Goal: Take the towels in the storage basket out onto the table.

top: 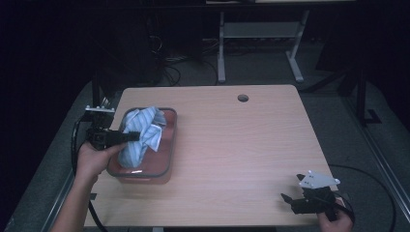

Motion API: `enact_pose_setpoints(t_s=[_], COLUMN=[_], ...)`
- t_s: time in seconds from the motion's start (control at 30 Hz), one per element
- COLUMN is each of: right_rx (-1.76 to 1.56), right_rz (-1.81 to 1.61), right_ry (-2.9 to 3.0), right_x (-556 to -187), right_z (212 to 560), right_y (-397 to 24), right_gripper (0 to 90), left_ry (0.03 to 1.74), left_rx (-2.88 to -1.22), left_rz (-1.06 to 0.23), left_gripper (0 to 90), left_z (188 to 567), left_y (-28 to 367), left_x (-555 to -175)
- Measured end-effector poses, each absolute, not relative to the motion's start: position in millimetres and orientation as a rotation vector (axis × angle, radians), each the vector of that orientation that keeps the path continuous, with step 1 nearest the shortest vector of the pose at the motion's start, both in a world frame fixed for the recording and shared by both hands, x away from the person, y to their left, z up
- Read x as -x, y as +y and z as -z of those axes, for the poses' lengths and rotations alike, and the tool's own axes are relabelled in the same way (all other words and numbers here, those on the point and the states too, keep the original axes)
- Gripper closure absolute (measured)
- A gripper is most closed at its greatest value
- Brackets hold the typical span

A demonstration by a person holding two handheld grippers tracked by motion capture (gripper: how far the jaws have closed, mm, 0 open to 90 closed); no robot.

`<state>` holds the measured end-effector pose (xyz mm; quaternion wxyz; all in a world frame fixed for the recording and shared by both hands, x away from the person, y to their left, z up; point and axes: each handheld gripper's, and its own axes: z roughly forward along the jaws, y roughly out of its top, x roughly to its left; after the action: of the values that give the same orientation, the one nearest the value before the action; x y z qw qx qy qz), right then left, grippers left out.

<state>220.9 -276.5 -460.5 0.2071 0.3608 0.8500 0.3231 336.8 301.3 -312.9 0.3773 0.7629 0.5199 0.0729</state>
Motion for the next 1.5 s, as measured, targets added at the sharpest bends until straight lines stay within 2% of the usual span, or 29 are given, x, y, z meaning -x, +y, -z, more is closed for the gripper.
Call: enact_pose_setpoints(t_s=[0.5,1.5], right_rx=[-1.007,-0.999], right_rz=[-0.893,-0.911], right_ry=[2.356,2.344], right_x=[-220.9,-222.0], right_z=[459.6,456.4], right_y=[-280.9,-280.6], right_gripper=[13.9,13.9], left_ry=[1.296,1.181], left_rx=[-1.913,-1.974], left_rz=[-0.192,-0.159], left_gripper=[66.9,66.5], left_z=[289.7,260.1], left_y=[287.7,220.3], left_x=[-338.1,-358.7])
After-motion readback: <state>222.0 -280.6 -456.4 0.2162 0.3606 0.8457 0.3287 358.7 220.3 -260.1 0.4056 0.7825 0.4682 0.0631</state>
